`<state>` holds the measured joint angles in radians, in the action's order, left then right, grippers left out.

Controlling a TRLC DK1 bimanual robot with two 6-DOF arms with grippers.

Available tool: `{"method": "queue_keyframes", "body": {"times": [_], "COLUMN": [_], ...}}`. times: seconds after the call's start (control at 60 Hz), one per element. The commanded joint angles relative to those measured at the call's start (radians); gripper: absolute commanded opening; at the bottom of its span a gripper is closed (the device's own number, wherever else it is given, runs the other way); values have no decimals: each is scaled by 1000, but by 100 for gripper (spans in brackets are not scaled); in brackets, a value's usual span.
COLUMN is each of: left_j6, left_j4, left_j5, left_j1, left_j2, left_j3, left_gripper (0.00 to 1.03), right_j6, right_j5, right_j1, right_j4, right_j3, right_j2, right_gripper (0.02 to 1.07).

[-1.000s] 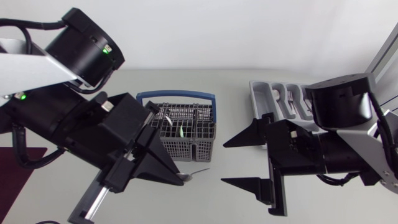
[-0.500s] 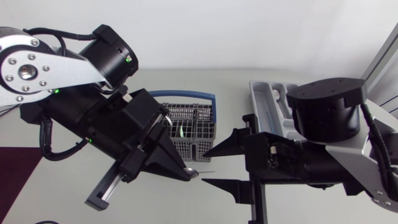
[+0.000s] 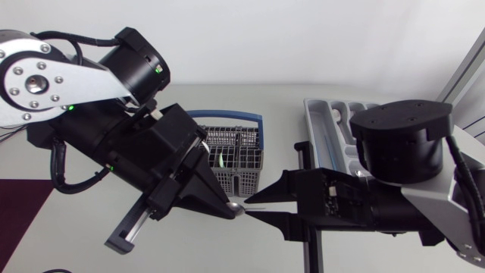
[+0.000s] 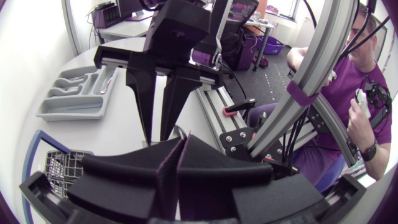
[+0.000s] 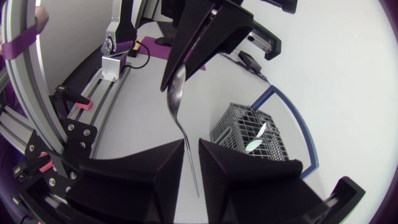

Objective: Unload the cutlery basket into the drawer organizer.

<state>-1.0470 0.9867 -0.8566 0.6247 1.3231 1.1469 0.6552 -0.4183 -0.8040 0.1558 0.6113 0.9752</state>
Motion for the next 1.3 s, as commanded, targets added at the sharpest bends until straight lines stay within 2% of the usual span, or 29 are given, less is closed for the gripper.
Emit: {"method": "queue_keyframes", "body": {"times": [0.0, 0.217, 0.433, 0.483, 0.517, 0.567, 0.6, 0.617, 0.683, 0.733, 0.85, 1.033, 1.083, 1.167, 1.183, 1.233, 1.283], "left_j6": [13, 18, 44, 62, 70, 87, 90, 99, 124, 145, 214, 370, 418, 440, 475, 490, 507], "left_j4": [6, 6, 4, 0, 0, 0, 0, -2, -8, -22, -62, -146, -160, -181, -210, -218, -223], "left_j5": [-21, -22, -22, -22, -22, -22, -22, -24, -24, -24, -24, -13, 51, 97, 136, 153, 205], "left_j1": [0, 4, 4, 4, 3, 0, -2, -3, -5, -10, -40, -111, -111, -111, -109, -109, -106], "left_j2": [24, 34, 34, 41, 45, 47, 47, 47, 47, 47, 41, 44, 39, 27, 28, 27, 25], "left_j3": [31, 33, 47, 56, 65, 79, 82, 89, 100, 109, 139, 154, 149, 129, 119, 105, 93], "left_gripper": [19, 19, 20, 27, 37, 58, 62, 71, 85, 91, 95, 95, 95, 95, 95, 95, 95], "right_j6": [-16, -16, -16, -16, -16, -16, -16, -16, -16, -16, 6, 93, 141, 198, 219, 273, 328], "right_j5": [6, 27, 41, 42, 44, 49, 50, 52, 59, 61, 70, 53, 38, 15, 6, -10, -39], "right_j1": [-15, -34, -34, -34, -32, -32, -32, -32, -29, -24, 9, 184, 261, 342, 378, 448, 528], "right_j4": [-6, -6, 11, 14, 19, 27, 30, 36, 47, 57, 96, 152, 177, 205, 206, 212, 212], "right_j3": [-36, -54, -58, -58, -59, -61, -62, -64, -71, -77, -99, -147, -165, -182, -191, -209, -225], "right_j2": [-12, -29, -47, -52, -56, -63, -66, -72, -81, -92, -144, -245, -276, -303, -314, -323, -325], "right_gripper": [16, 8, 8, 8, 8, 8, 8, 8, 8, 8, 8, 8, 8, 8, 8, 8, 8]}}
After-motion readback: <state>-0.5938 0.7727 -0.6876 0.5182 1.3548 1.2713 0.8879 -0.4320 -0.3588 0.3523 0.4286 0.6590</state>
